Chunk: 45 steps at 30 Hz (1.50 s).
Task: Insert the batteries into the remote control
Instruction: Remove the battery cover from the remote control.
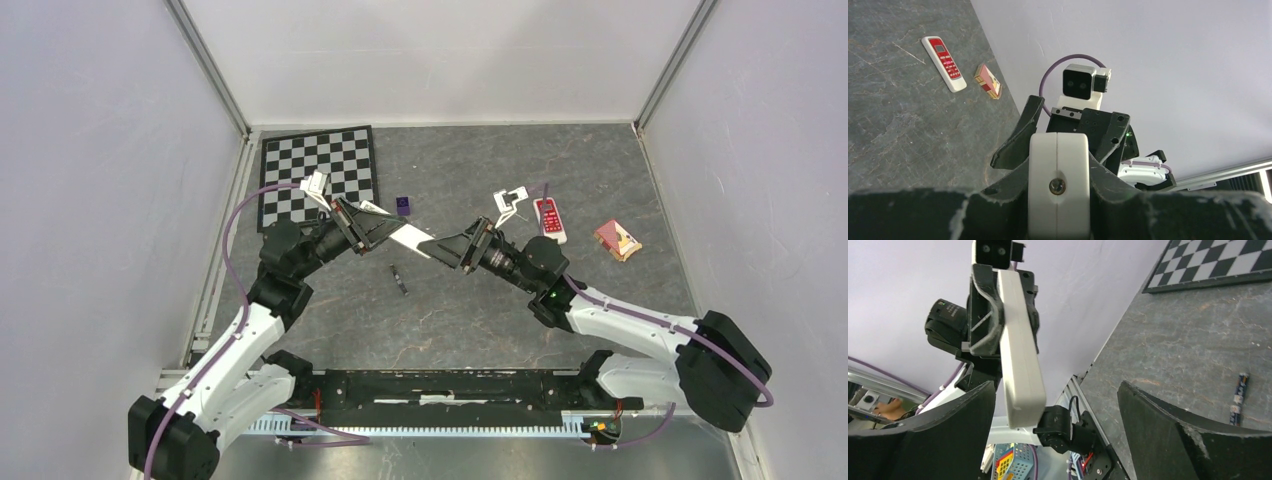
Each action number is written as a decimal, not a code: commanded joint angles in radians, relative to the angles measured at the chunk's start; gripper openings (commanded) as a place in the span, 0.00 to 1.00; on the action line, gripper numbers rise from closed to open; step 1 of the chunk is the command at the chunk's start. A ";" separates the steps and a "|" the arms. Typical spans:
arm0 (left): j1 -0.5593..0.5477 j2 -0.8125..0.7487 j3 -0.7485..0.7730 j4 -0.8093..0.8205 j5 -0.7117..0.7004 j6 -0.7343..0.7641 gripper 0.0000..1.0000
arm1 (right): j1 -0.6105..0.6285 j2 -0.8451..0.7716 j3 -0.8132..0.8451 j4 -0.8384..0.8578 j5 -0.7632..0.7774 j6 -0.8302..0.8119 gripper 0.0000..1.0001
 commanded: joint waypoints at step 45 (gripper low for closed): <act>0.032 -0.033 0.027 -0.038 -0.052 0.073 0.02 | -0.018 0.199 0.036 0.334 -0.091 0.155 0.83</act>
